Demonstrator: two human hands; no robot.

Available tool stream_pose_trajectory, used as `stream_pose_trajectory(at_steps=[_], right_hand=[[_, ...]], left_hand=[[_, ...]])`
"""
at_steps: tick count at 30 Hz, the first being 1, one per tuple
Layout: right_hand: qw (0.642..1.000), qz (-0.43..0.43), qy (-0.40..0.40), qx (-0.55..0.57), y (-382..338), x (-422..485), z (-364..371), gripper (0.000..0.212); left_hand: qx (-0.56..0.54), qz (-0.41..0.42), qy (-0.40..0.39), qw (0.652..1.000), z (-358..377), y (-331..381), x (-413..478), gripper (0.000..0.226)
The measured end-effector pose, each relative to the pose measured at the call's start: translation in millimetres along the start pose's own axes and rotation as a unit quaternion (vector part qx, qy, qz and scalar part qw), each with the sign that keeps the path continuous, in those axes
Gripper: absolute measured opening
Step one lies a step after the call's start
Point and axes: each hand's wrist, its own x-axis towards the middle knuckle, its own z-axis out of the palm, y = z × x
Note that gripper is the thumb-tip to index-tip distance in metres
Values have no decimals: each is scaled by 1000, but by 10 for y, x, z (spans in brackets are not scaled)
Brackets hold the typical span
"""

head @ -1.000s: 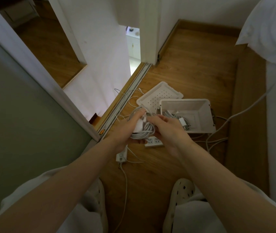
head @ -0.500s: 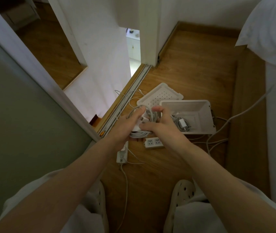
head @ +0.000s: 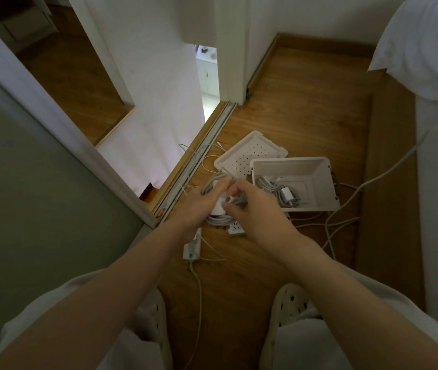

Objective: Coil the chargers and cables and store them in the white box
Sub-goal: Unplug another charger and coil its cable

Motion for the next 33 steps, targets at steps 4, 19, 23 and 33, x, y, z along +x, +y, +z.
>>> stream_pose_trajectory(at_steps=[4,19,23,33], right_hand=[[993,16,4,-117,53,21,24,14],[982,8,157,100,-36,-39,-231,10],[918,190,109,331,75,101,-251,18],[877,271,34,395,359,354,-205,30]], left_hand=[[13,-11,10,1000,36,-52,2,34],[-45,100,-59,992,58,88,-86,60],[-27,163,-12,986,104,176,-71,57],[54,194,16,979,185,140,149,20]])
